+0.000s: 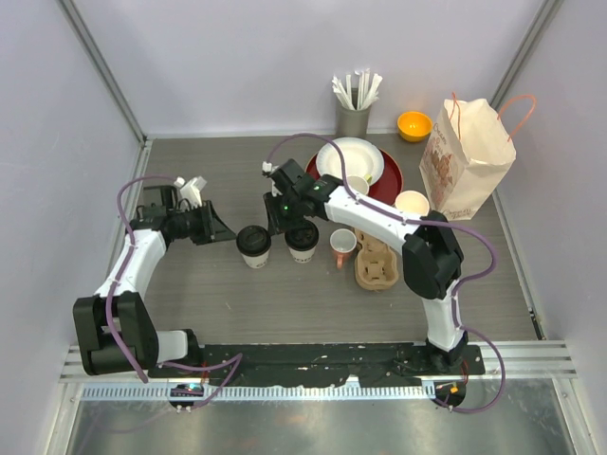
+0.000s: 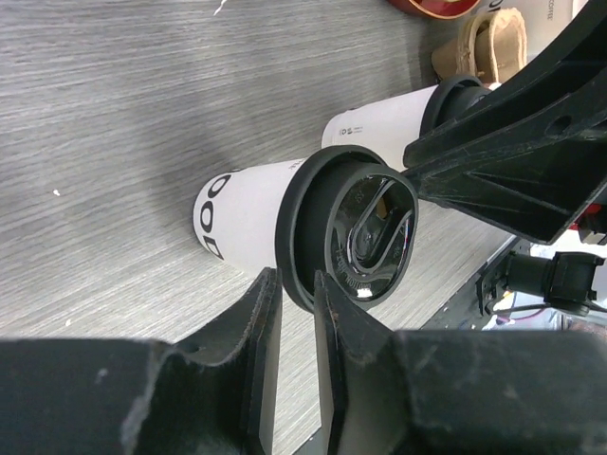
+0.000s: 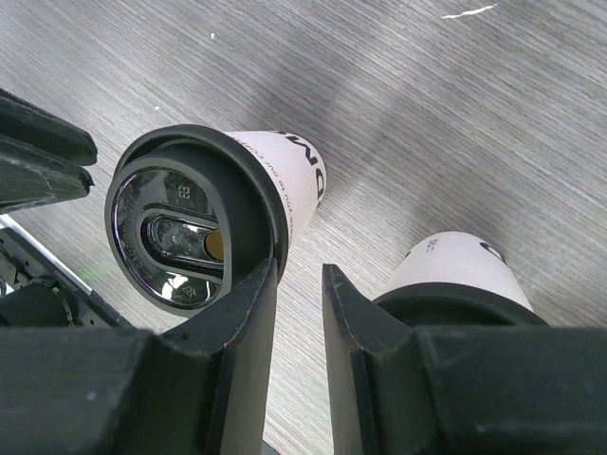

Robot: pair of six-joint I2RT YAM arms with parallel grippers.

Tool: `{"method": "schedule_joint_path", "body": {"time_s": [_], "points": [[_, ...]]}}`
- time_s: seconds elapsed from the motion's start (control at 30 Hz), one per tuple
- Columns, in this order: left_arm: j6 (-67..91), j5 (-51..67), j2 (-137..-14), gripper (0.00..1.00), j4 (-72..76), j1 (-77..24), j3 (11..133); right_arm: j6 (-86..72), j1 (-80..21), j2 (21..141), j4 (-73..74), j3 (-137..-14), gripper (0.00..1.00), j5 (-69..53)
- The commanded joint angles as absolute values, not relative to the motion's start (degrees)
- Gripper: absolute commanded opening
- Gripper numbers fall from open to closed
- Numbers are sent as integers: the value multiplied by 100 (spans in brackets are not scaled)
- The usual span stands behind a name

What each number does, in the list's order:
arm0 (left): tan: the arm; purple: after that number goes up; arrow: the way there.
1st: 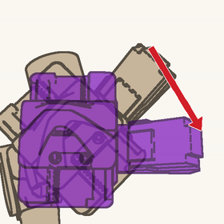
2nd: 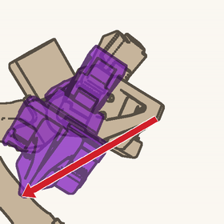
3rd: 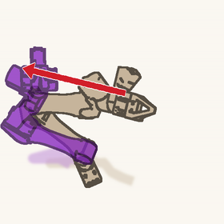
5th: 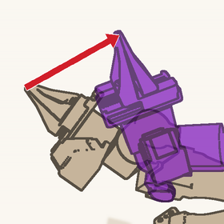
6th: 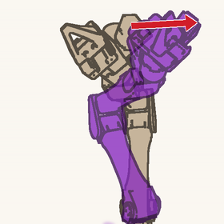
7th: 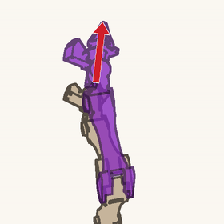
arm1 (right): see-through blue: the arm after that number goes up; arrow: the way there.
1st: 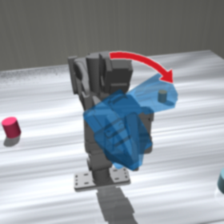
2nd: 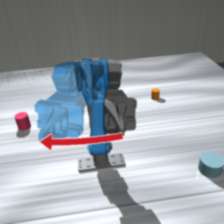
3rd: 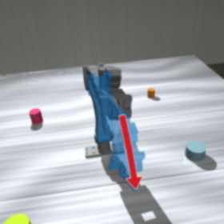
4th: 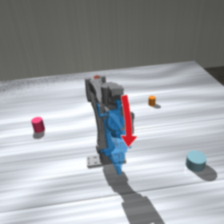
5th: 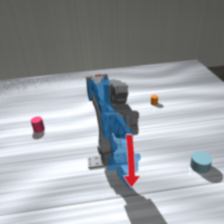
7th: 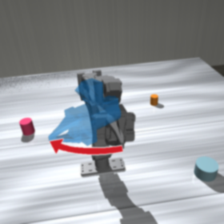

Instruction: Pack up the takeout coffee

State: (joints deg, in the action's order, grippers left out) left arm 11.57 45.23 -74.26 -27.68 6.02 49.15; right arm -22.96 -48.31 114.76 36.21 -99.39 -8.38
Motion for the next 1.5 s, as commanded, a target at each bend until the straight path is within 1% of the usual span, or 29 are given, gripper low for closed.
{"method": "schedule_joint_path", "body": {"time_s": [0.0,0.23,0.33,0.47,0.8,0.9,1.13,1.27,1.47], "points": [[993,4720,-7400,23,-3172,624,4957,-2417,-4869,11101,3428,-9800,31,-1028],[1037,4737,-7304,23,-3120,624,4957,-2470,-4913,10969,3322,-9791,32,-1011],[1063,4772,-7365,24,-3068,624,4940,-2496,-4931,10942,3314,-9791,36,-1028],[1125,4729,-7444,24,-2962,624,4931,-2584,-5018,10898,3182,-9642,38,-1063],[1143,4711,-7725,23,-2865,633,4896,-2602,-5018,11127,3041,-9607,38,-1178],[1116,4632,-7813,21,-2848,633,4852,-2619,-5018,11145,3023,-9510,36,-1143],[950,4570,-8252,14,-3102,624,4939,-2689,-4992,11206,3015,-9378,31,-1081],[888,4500,-8332,13,-3155,659,4940,-2733,-4992,11267,3023,-9308,28,-1063],[809,4456,-8463,12,-3243,729,4939,-2926,-4992,11329,2962,-9018,20,-1037]]}}
